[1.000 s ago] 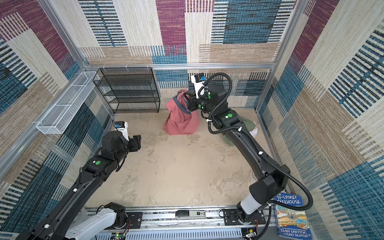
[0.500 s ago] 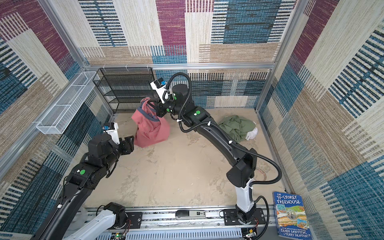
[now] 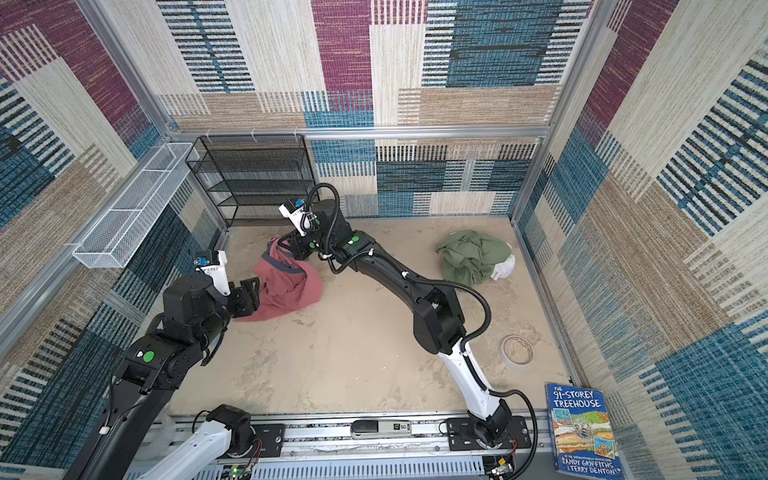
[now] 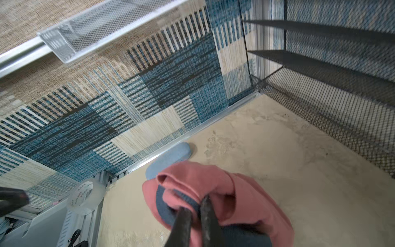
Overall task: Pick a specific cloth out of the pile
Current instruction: 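Carry the pink shirt toward the left gripper and lower it onto the table, then release the pink shirt with the right gripper while the left gripper grasps its edge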
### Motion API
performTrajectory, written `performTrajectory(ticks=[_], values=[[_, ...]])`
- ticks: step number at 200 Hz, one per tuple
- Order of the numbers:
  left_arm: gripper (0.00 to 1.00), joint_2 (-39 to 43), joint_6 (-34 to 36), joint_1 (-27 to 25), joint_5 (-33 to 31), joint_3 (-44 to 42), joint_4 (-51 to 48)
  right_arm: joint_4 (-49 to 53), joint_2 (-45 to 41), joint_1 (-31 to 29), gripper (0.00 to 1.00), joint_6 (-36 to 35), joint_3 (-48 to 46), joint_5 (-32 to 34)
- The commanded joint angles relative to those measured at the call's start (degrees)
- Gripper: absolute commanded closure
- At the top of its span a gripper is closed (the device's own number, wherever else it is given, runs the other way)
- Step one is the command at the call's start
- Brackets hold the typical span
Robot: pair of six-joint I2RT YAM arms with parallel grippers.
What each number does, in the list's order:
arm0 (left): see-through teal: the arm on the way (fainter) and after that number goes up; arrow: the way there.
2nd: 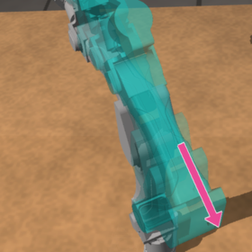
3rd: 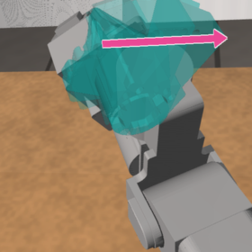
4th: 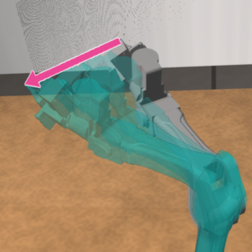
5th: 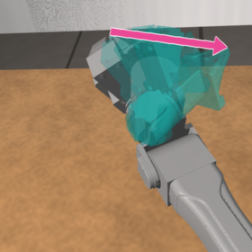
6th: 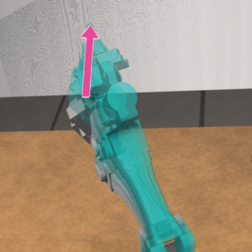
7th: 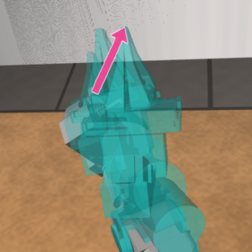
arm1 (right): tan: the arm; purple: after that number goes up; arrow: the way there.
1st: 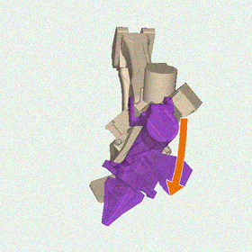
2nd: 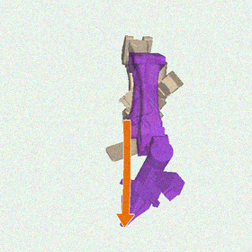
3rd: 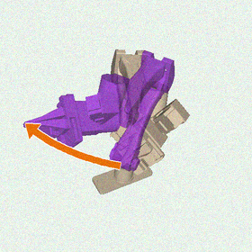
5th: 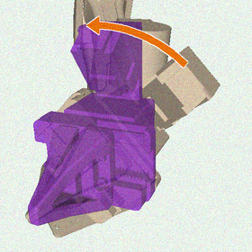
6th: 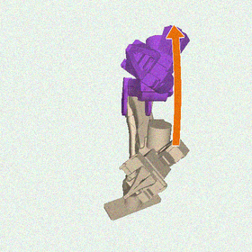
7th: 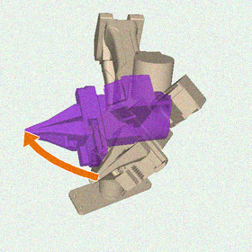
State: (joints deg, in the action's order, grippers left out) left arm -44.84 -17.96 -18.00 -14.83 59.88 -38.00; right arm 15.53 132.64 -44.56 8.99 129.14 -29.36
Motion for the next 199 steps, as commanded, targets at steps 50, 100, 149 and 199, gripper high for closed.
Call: performTrajectory(ticks=[50, 100, 149, 199], values=[[0.35, -1.98, -0.67, 0.07, 0.39, -1.35, 1.48, -2.33, -0.65, -0.36, 0.52, -0.41, -4.66, 8.16], [0.35, -5.41, -2.54, 0.12, 2.31, -6.32, 4.46, -6.57, -8.0, -0.27, 0.44, -1.22, -15.44, 14.21], [0.37, -8.91, -5.54, 0.16, 1.64, -12.98, 7.82, -14.25, -17.83, -0.18, 0.45, 2.24, -32.9, 13.98], [0.34, -11.32, -13.2, 8.21, 1.7, -16.2, 4.52, -21.79, -24.03, -0.2, 0.45, 4.76, -46.06, 12.67]])
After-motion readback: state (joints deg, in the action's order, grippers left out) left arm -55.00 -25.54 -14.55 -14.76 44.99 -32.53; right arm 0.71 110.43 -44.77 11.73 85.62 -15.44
